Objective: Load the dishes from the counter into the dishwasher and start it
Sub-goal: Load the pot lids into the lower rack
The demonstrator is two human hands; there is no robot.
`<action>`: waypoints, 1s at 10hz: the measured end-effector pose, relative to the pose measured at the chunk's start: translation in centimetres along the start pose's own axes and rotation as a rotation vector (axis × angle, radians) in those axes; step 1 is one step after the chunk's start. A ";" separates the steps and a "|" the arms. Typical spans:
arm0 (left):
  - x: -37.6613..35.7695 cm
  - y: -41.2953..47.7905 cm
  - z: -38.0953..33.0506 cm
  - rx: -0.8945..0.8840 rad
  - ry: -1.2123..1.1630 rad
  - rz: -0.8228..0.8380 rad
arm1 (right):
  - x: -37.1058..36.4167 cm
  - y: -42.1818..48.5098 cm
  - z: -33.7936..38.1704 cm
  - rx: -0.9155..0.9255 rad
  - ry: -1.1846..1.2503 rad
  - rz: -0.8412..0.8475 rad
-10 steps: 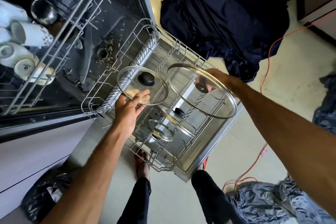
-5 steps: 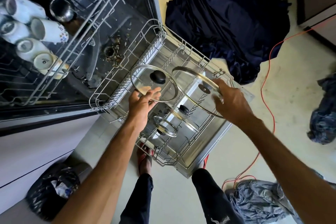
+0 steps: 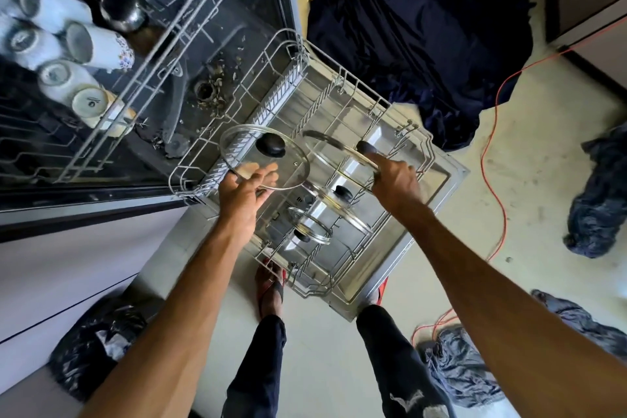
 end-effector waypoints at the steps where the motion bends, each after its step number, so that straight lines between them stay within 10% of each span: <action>1: 0.2 -0.5 -0.5 -0.015 -0.024 -0.027 | 0.6 -0.4 -0.9 0.011 0.086 -0.009; 3: -0.7 -1.9 -3.2 -0.168 -0.073 -0.085 | 2.8 -0.7 0.5 -0.021 0.494 0.219; 5: -7.4 -3.3 -8.8 -0.261 -0.050 0.101 | 6.8 1.5 4.2 0.394 0.361 -0.002; 7: -16.1 -2.4 -12.0 -0.256 0.032 0.301 | 10.1 4.7 0.6 0.396 0.221 -0.325; 9: -16.4 1.4 -9.1 -0.675 1.086 0.012 | 9.9 7.4 -3.8 0.092 0.098 -0.207; 10: -15.5 3.0 -5.0 -0.577 1.471 0.035 | 7.6 8.0 -4.9 0.019 0.034 -0.130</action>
Point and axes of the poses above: each hand's wrist, its own y-axis towards the middle knuckle, its own x-axis out of the back of the hand, z = x × y, the point moved 3 cm from there along y, towards the middle knuckle, and after that the axes turned 15 degrees about y, right-handed, at the moved point
